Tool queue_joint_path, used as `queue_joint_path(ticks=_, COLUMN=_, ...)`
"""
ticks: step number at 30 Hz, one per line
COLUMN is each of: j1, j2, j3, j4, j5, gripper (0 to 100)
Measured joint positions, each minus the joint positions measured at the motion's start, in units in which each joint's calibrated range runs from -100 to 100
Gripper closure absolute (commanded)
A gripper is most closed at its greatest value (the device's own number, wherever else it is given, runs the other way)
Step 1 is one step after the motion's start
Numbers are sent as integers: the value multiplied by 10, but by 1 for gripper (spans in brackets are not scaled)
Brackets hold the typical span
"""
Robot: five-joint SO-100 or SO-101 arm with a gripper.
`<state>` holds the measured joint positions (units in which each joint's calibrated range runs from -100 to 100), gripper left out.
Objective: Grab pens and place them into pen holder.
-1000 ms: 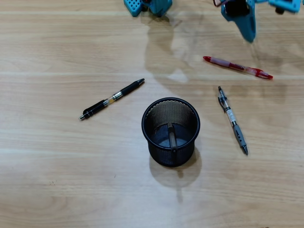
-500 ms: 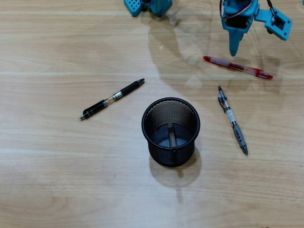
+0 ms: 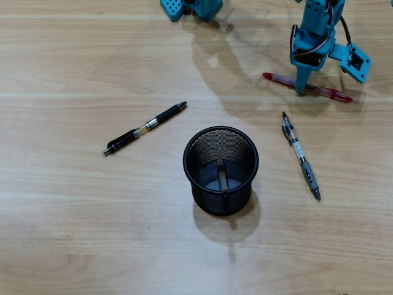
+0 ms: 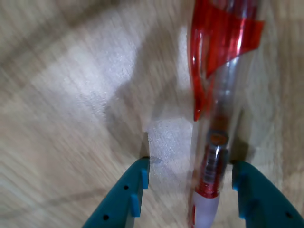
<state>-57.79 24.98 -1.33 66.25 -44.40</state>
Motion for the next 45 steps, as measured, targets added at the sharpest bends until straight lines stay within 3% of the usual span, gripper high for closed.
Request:
queue_joint_path(ticks=4, j1=0, j2=11, j3=-10, j4=-3, j5=-18, gripper=81)
queue_joint_path(ticks=10, j1=5, j2=15, j3=-13, j4=-3, j5=-28, gripper=98)
queue_joint_path(ticks=28, j1=10, j2=-37, j3=-11, j4=-2, j5=-28, gripper=98)
queue_joint_path(ticks=38, j1=115, j2=-223, j3=-10, j4=173, j5=-27, gripper=98)
queue_joint_path(ticks=45, j1=241, j2=-359, j3=0, j4=211, j5=26, gripper=98)
